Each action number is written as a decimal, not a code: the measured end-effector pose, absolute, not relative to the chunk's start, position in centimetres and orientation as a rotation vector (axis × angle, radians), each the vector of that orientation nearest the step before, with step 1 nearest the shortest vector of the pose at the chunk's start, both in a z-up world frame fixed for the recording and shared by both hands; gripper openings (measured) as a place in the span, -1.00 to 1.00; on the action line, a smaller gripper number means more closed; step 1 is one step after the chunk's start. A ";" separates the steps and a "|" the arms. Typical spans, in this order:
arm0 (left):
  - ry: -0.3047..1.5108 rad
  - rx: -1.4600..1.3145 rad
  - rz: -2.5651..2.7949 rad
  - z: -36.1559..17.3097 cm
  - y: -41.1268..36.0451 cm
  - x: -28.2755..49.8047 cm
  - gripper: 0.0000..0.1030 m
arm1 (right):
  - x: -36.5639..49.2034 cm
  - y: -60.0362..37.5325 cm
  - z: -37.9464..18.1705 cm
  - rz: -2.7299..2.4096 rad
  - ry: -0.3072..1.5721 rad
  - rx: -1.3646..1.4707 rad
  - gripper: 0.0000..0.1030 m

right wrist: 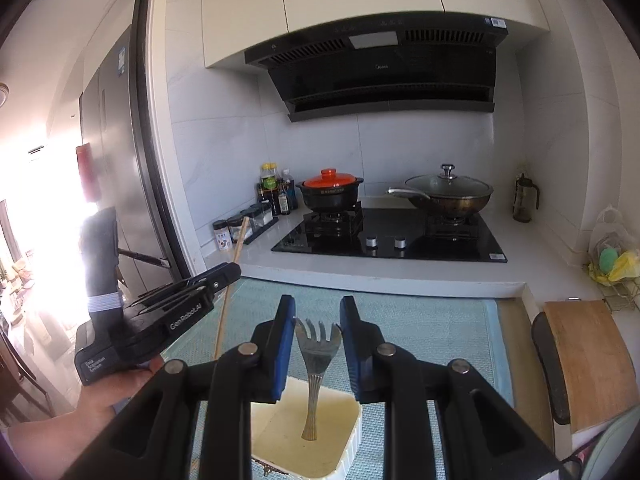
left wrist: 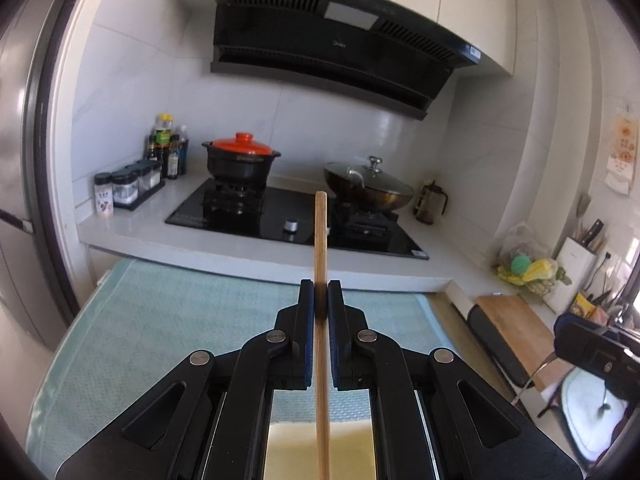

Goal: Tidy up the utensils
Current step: 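Insert the fork into the cream holder with the right tool while the left tool inserts the chopstick, then open both tools and withdraw them from the holder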

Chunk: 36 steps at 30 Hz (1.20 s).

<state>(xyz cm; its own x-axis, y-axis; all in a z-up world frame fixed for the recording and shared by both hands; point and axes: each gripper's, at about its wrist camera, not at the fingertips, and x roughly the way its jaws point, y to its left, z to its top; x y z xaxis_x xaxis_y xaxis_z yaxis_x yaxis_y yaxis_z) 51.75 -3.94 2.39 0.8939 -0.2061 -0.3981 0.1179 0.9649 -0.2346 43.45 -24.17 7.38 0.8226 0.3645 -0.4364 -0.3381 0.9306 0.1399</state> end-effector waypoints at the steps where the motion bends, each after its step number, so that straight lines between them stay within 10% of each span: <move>1: 0.452 -0.209 -0.165 1.5 -4.0 52.2 -0.92 | 44.2 -24.0 6.3 0.375 0.499 0.054 -0.54; 13: 0.609 -0.110 -0.140 -4.9 -5.6 54.2 -0.78 | 48.5 -22.2 -3.2 0.365 0.726 0.057 -0.52; 25: 0.480 -0.153 -0.134 2.7 -0.1 42.4 0.95 | 41.3 -23.6 4.2 0.321 0.600 0.012 0.06; 36: 0.565 -0.077 -0.141 -0.5 5.3 21.8 0.98 | 22.9 -27.4 3.8 0.205 0.567 -0.095 0.65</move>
<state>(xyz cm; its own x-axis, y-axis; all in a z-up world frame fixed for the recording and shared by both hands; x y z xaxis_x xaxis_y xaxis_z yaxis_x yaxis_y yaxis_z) 21.78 5.30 -0.53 0.8352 -0.1545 -0.5278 0.1120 0.9874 -0.1118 22.87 -27.38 3.80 0.8238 0.1660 -0.5421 -0.2181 0.9754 -0.0328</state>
